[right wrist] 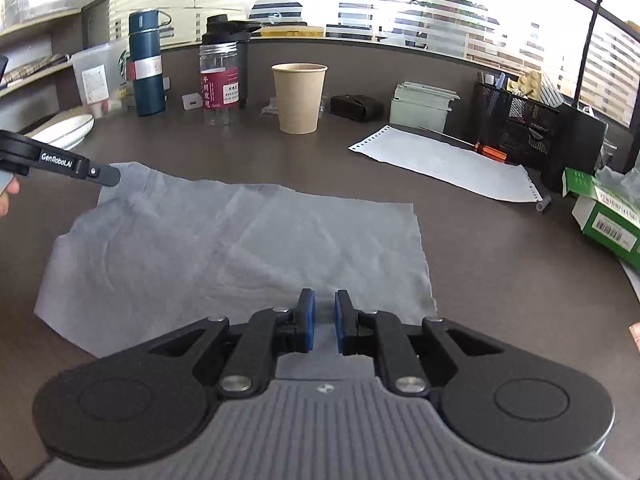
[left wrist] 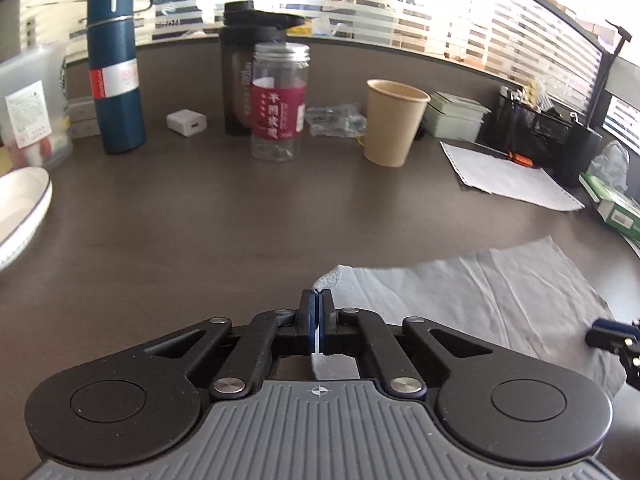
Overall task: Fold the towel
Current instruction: 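Open both grippers and smooth the towel flat by pulling its edges apart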
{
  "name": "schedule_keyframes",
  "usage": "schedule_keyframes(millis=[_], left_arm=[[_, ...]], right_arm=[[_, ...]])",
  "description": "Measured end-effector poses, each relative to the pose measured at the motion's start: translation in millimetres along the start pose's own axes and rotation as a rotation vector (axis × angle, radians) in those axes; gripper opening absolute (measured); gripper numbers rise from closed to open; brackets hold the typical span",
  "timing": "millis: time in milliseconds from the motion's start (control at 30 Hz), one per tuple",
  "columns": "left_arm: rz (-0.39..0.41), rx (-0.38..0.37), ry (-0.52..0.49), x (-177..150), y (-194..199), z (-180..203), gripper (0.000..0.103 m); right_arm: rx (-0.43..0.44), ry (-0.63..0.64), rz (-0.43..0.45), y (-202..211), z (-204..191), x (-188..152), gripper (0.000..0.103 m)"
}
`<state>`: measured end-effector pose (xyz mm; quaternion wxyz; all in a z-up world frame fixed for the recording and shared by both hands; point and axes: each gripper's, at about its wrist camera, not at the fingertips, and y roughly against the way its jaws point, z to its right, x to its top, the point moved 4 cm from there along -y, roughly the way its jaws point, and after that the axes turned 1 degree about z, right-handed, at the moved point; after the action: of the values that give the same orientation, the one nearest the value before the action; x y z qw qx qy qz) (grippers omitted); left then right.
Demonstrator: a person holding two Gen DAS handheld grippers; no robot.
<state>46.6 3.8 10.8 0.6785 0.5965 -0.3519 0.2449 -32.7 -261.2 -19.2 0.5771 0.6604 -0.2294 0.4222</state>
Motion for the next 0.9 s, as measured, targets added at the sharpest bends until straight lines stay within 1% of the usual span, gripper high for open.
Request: schedule_keyframes(millis=[33,67,100,133,167,200,233,267,333,367,400,500,567,633,733,900], left_arm=[[0.007,0.011,-0.011,3.3,0.3,-0.2,0.002],[0.016,0.022,-0.019,9.4,-0.2,-1.5,0.006],[0.017,0.027,-0.020,14.0,-1.8,-2.9,0.019],[0.007,0.051,-0.020,16.4,-5.8,-5.5,0.033],[-0.008,0.091,-0.019,18.6,-11.2,-9.3,0.063],[-0.012,0.146,-0.027,18.9,-15.1,-12.6,0.068],[-0.010,0.187,-0.043,17.6,-16.5,-14.3,0.065],[-0.011,0.208,-0.057,14.9,-16.1,-15.6,0.059],[0.003,0.195,-0.043,6.5,-5.6,-16.9,0.055],[0.012,0.181,-0.030,2.3,0.8,-17.2,0.049],[0.021,0.168,-0.017,-2.0,7.2,-17.6,0.049],[0.037,0.070,0.000,-24.3,37.2,-8.0,0.049],[0.022,0.033,-0.023,-41.6,52.4,0.4,0.049],[-0.011,0.010,-0.026,-59.5,63.0,6.9,0.049],[-0.037,-0.023,-0.019,-72.9,66.7,12.0,0.049],[-0.029,-0.049,-0.002,-74.4,59.9,17.4,0.049]], right_arm=[[-0.001,0.000,0.004,0.2,-0.5,-0.3,0.014],[-0.002,0.000,0.006,0.4,-0.6,-0.4,0.014],[-0.002,0.000,0.007,0.7,-0.5,-0.3,0.014],[-0.002,-0.001,0.006,0.7,-0.4,0.1,0.014],[-0.002,-0.003,0.005,0.7,-0.3,0.6,0.014],[-0.003,-0.004,0.005,0.9,-0.2,0.8,0.014],[-0.004,-0.005,0.005,1.1,-0.2,0.8,0.014],[-0.005,-0.006,0.005,1.4,-0.2,0.9,0.014],[-0.005,-0.008,0.007,2.0,0.2,0.5,0.015],[-0.002,-0.014,0.007,2.1,0.9,0.8,0.015],[0.002,-0.021,0.005,1.9,1.9,1.1,0.016],[0.016,-0.045,-0.001,1.6,4.9,2.5,0.017],[0.017,-0.037,0.000,1.9,3.8,2.0,0.017],[0.014,-0.029,0.004,2.4,2.8,1.4,0.018],[0.014,-0.031,0.008,2.8,3.0,0.8,0.018],[0.011,-0.030,0.017,3.2,2.6,-0.7,0.018]])
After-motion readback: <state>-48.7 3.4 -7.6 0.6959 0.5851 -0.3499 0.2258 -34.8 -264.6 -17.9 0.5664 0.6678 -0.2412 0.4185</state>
